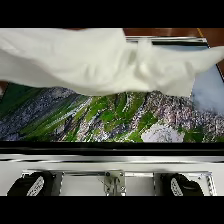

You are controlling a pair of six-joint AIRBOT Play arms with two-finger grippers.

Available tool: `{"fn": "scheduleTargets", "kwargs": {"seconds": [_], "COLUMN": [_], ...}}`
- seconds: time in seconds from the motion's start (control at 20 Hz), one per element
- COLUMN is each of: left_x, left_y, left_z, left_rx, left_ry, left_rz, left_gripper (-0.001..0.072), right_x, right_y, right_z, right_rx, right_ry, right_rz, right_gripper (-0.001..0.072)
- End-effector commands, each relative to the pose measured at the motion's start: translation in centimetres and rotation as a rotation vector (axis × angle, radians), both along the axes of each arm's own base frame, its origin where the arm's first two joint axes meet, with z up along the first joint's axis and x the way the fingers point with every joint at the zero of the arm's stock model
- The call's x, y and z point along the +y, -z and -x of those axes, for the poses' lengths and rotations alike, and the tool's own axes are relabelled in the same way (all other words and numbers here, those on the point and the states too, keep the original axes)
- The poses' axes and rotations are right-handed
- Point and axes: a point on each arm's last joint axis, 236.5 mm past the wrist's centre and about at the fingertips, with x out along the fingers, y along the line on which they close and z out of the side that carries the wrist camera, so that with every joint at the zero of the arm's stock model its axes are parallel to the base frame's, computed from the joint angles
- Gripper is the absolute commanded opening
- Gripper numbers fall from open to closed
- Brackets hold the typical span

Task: Fold the shirts.

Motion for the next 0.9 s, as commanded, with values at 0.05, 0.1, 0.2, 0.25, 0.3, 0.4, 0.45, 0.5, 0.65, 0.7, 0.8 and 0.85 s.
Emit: {"fn": "scheduleTargets", "kwargs": {"seconds": [0.05,0.1,0.2,0.25,0.3,0.4,0.45,0.5,0.65,0.7,0.8,0.85], "left_x": [0.6,0.5,0.6,1.0,1.5,2.4,2.6,2.7,2.8,2.8,3.2,3.3], "left_y": [-1.6,-1.6,-0.4,1.1,3.2,7.8,10.2,12.1,18.5,20.4,23.8,25.3], "left_z": [2.4,2.7,2.4,1.9,1.2,-0.2,-0.8,-1.6,-4.5,-5.7,-8.8,-10.8], "left_rx": [-0.032,-0.033,0.007,0.054,0.122,0.272,0.342,0.396,0.569,0.617,0.69,0.709], "left_ry": [-0.045,-0.044,-0.047,-0.058,-0.072,-0.077,-0.07,-0.062,-0.028,-0.022,-0.026,-0.034], "left_rz": [-0.009,-0.014,-0.046,-0.08,-0.121,-0.177,-0.187,-0.18,-0.143,-0.126,-0.092,-0.076], "left_gripper": [0.0038,0.0038,0.0038,0.0038,0.0038,0.0038,0.0038,0.0038,0.0038,0.0038,0.0038,0.0038], "right_x": [0.5,0.7,0.7,0.5,0.3,0.2,0.3,0.3,-0.1,-0.5,-1.7,-2.4], "right_y": [1.0,1.5,3.8,5.4,7.3,10.7,12.4,13.9,19.6,21.9,26.7,29.1], "right_z": [4.3,5.2,7.0,8.0,9.0,10.4,10.6,10.3,7.0,5.1,1.3,-0.7], "right_rx": [0.085,0.108,0.225,0.317,0.413,0.57,0.634,0.673,0.715,0.699,0.66,0.641], "right_ry": [-0.002,-0.011,0.007,0.032,0.049,0.069,0.074,0.079,0.128,0.163,0.243,0.276], "right_rz": [0.035,0.04,0.018,-0.015,-0.032,-0.066,-0.088,-0.111,-0.2,-0.244,-0.321,-0.354], "right_gripper": [0.0052,0.0052,0.0052,0.0052,0.0052,0.0051,0.0051,0.0052,0.0051,0.0051,0.0052,0.0051]}}
